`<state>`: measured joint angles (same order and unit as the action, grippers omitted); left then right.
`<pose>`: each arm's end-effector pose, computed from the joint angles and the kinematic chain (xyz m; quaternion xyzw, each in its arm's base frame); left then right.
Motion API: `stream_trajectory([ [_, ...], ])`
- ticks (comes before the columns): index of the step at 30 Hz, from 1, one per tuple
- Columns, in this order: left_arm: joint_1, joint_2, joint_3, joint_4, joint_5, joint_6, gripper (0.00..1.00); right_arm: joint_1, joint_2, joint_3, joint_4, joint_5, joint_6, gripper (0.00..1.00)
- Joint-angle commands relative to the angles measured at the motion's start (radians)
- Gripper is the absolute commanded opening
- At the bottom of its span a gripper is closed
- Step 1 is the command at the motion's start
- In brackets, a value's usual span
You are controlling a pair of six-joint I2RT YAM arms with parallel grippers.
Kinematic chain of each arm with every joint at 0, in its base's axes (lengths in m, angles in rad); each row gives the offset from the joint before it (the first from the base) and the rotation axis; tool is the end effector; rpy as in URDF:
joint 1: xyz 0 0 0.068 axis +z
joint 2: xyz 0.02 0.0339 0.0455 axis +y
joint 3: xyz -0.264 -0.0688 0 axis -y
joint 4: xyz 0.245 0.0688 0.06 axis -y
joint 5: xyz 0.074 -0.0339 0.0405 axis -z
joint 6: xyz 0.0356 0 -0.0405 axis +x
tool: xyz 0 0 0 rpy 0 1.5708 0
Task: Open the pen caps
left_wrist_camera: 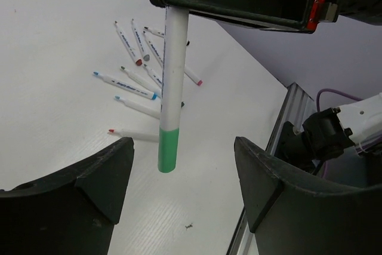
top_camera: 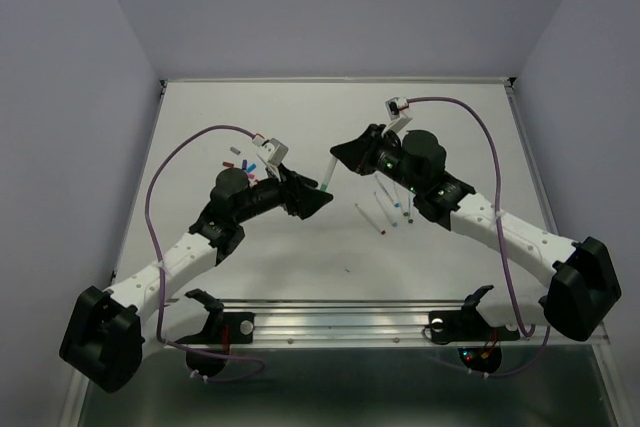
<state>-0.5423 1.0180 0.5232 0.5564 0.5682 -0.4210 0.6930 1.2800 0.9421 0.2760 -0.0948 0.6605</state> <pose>0.1865 -0.1348 0.2810 0.2437 0.6440 -0.4941 0.5308 0.2322 0.1972 0.3350 -0.0443 0.7272 0.4554 0.5117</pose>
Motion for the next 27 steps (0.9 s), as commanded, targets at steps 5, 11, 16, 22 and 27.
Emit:
stream_trajectory([
  [5, -0.005, 0.022, 0.006, 0.132, 0.036, -0.018, 0.72, -0.006, 0.002, 0.061, 0.049, -0.040, 0.042, 0.01],
  [11, -0.004, 0.024, 0.001, 0.157, 0.062, -0.027, 0.69, -0.006, 0.005, 0.064, 0.048, -0.036, 0.056, 0.01],
  [16, -0.005, 0.019, 0.001, 0.158, 0.070, -0.024, 0.57, -0.006, 0.013, 0.073, 0.051, -0.033, 0.059, 0.02],
  [22, -0.005, 0.017, 0.001, 0.158, 0.084, -0.022, 0.35, -0.015, 0.019, 0.084, 0.057, -0.020, 0.068, 0.02],
  [27, -0.005, 0.013, -0.003, 0.158, 0.081, -0.027, 0.27, -0.015, 0.025, 0.101, 0.058, -0.006, 0.070, 0.02],
])
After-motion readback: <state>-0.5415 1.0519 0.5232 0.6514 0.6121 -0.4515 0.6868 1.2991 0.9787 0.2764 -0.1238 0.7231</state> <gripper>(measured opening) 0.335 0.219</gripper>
